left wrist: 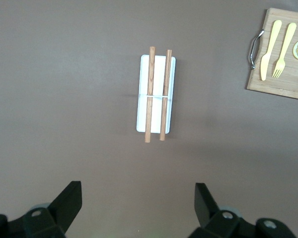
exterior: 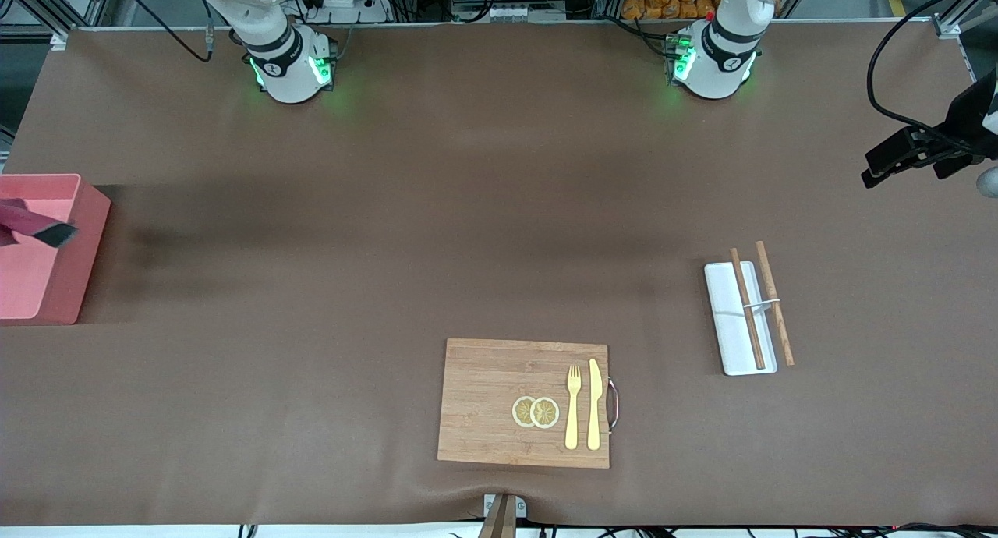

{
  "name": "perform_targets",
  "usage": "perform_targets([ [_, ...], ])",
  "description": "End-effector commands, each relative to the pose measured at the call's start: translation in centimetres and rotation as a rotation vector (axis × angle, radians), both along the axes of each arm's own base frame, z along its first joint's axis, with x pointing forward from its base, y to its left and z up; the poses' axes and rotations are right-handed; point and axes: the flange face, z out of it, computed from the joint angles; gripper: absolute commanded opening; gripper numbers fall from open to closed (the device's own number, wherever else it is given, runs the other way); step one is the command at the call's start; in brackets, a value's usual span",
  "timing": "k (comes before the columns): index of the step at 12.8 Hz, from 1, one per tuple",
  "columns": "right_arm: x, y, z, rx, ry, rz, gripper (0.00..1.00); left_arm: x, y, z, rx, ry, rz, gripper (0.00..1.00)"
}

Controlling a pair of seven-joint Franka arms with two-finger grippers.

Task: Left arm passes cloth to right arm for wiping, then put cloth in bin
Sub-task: 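Lower the cloth into the pink bin and open the right gripper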

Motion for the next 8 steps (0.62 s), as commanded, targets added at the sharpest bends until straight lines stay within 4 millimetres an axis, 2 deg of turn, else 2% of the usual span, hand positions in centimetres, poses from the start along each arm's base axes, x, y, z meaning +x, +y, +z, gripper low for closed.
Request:
perform_targets([
  [1,0.4,-4.9,-2.0,-0.085,-0.031,0.046,0.0,-0.6,0.1,0.6,0.007,-0.012,-0.01,1.0],
  [3,-0.3,-8.4,-2.9,-0.169,-0.05,0.071,0.03,-0.6,0.1,0.7,0.007,-0.014,-0.01,1.0],
  [4,-1.1,-9.6,-3.1,-0.163,-0.058,0.082,0.76,-0.6,0.1,0.6,0.007,-0.012,-0.01,1.0],
  [5,-1.2,-9.7,-3.1,-0.136,-0.077,0.08,1.0,-0.6,0.2,0.6,0.007,-0.012,-0.009,1.0],
  [7,0.4,-7.1,-2.6,-0.076,-0.124,0.088,1.0,-0.6,0.2,0.5,0.008,-0.009,-0.009,1.0],
  [8,2.2,-3.9,-2.0,-0.048,-0.124,0.122,1.0,-0.6,0.1,0.6,0.007,-0.011,-0.01,1.0],
])
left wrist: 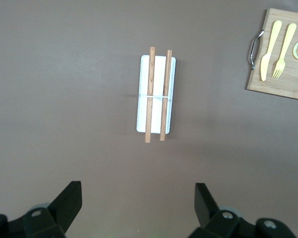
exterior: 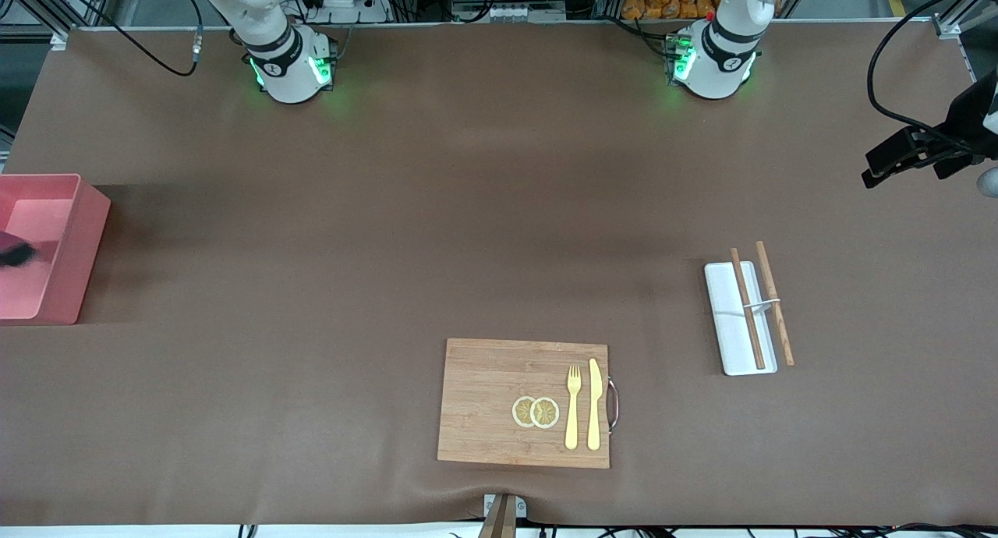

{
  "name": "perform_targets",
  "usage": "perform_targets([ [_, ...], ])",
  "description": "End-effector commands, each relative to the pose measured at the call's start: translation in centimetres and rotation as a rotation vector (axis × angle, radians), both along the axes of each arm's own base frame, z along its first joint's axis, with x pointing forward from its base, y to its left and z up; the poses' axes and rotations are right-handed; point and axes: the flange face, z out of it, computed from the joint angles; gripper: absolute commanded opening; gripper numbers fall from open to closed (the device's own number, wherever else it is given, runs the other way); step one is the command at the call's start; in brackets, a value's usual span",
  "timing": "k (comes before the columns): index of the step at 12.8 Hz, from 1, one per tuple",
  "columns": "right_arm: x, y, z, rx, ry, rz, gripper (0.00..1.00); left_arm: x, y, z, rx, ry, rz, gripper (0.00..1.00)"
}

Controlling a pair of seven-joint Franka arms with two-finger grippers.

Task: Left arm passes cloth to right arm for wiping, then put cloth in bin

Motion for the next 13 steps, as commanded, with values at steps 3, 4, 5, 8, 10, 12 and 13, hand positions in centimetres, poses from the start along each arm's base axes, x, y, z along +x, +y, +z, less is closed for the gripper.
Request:
perform_targets([
  [3,5.3,13.1,4.5,0.086,0.008,-0.011,1.0,-0.6,0.1,0.6,0.007,-0.011,-0.009,1.0],
  [4,6.1,16.6,5.8,0.087,0.008,-0.028,1.0,-0.6,0.0,0.6,0.007,-0.013,-0.011,1.0],
  [5,6.6,20.4,7.4,0.085,0.006,-0.045,1.0,-0.6,0.0,0.6,0.007,-0.014,-0.011,1.0],
  [8,6.0,30.7,11.3,0.082,0.048,-0.184,1.0,-0.5,0.0,0.5,0.007,-0.014,-0.011,1.0],
  [10,5.2,35.9,12.6,0.069,0.078,-0.283,1.0,-0.5,0.0,0.6,0.007,-0.016,-0.011,1.0],
  [12,3.5,39.5,14.1,0.064,0.094,-0.321,1.0,-0.5,0.0,0.4,0.007,-0.013,-0.013,1.0],
  [13,2.2,41.0,15.1,0.069,0.086,-0.336,1.0,-0.4,0.0,0.4,0.007,-0.013,-0.011,1.0],
])
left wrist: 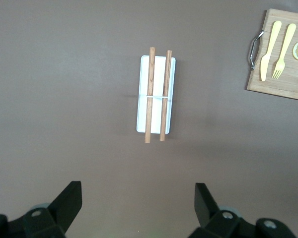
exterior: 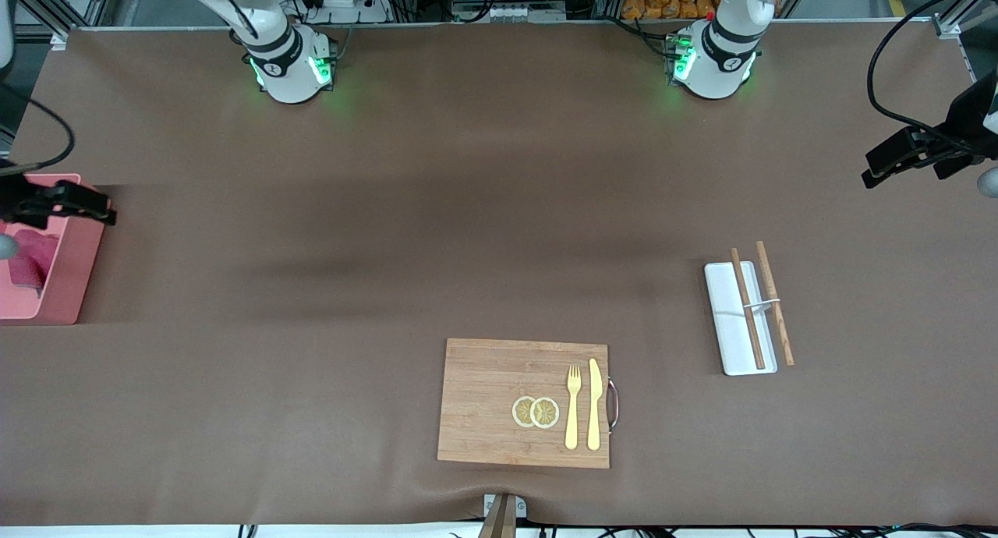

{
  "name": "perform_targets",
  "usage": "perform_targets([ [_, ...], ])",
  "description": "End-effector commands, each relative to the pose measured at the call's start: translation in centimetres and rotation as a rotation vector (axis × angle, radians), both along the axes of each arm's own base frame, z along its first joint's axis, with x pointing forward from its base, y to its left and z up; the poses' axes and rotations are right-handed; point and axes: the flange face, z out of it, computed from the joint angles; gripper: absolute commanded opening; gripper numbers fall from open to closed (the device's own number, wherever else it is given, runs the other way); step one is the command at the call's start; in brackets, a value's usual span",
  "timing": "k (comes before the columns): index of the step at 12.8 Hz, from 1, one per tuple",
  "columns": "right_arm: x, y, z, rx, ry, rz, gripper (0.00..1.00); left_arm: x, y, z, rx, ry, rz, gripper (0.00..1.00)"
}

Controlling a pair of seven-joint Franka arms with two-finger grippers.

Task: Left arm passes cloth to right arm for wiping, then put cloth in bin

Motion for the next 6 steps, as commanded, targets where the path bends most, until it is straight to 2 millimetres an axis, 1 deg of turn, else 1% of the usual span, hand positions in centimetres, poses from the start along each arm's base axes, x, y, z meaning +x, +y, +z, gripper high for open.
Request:
perform_targets([
  [1,-3.8,2.0,1.8,0.0,-0.006,-0.072,1.0,-0.5,0.1,0.5,0.007,-0.013,-0.011,1.0],
  [2,-4.8,2.0,2.3,0.01,-0.011,-0.077,1.0,-0.5,0.1,0.5,0.007,-0.013,-0.011,1.0],
  [3,-5.0,1.8,2.4,0.021,-0.019,-0.084,1.0,-0.5,0.1,0.4,0.007,-0.012,-0.011,1.0],
  [6,-5.1,0.3,3.5,0.026,-0.048,-0.112,1.0,-0.5,-0.1,0.4,0.007,-0.01,-0.015,1.0],
])
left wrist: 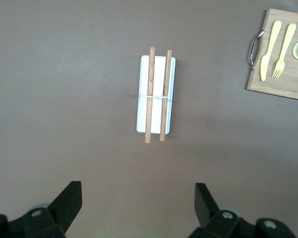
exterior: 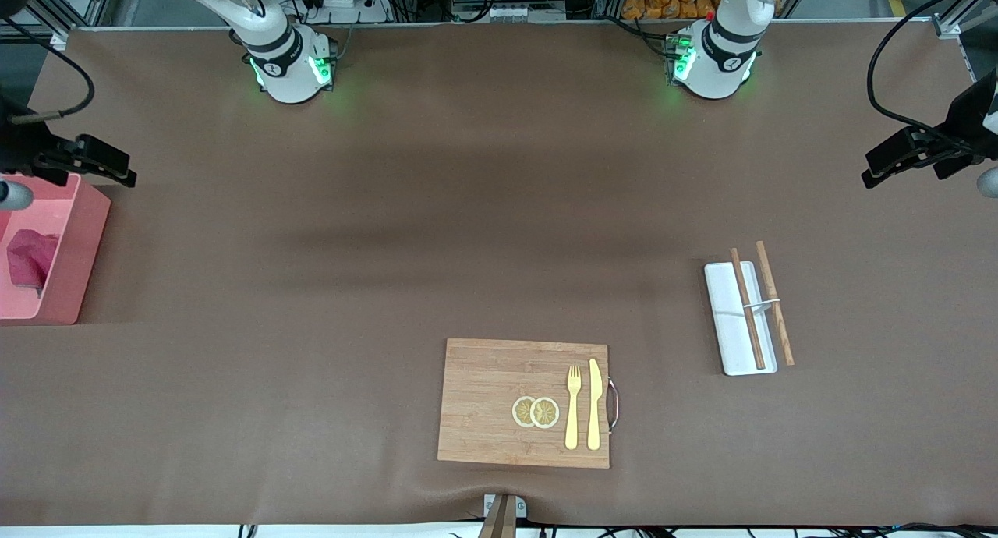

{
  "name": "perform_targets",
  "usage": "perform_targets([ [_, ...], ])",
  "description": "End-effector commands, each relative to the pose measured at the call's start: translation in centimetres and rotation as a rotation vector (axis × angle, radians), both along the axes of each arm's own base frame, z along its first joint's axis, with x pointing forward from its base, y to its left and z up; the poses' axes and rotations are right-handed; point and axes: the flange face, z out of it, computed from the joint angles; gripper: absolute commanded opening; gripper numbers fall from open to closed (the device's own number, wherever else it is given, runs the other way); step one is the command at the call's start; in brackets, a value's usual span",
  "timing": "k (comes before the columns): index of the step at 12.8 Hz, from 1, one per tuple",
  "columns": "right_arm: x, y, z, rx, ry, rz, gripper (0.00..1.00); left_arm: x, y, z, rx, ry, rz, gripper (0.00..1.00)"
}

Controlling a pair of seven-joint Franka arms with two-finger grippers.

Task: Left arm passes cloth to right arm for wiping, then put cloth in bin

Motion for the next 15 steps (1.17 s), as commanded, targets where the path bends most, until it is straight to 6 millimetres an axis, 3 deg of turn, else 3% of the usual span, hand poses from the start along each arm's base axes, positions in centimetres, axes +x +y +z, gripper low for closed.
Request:
perform_targets([
  [1,-0.9,-1.5,0.9,0.02,-0.023,-0.051,1.0,-0.6,-0.2,0.4,0.008,-0.007,-0.017,1.0],
  [7,-1.8,-3.1,3.9,0.025,-0.012,-0.136,1.0,-1.2,-0.6,0.3,0.011,0.033,-0.099,1.0],
  [15,-1.9,-3.3,3.9,0.026,-0.011,-0.14,1.0,-1.1,-0.6,0.8,0.019,0.027,-0.126,1.0],
])
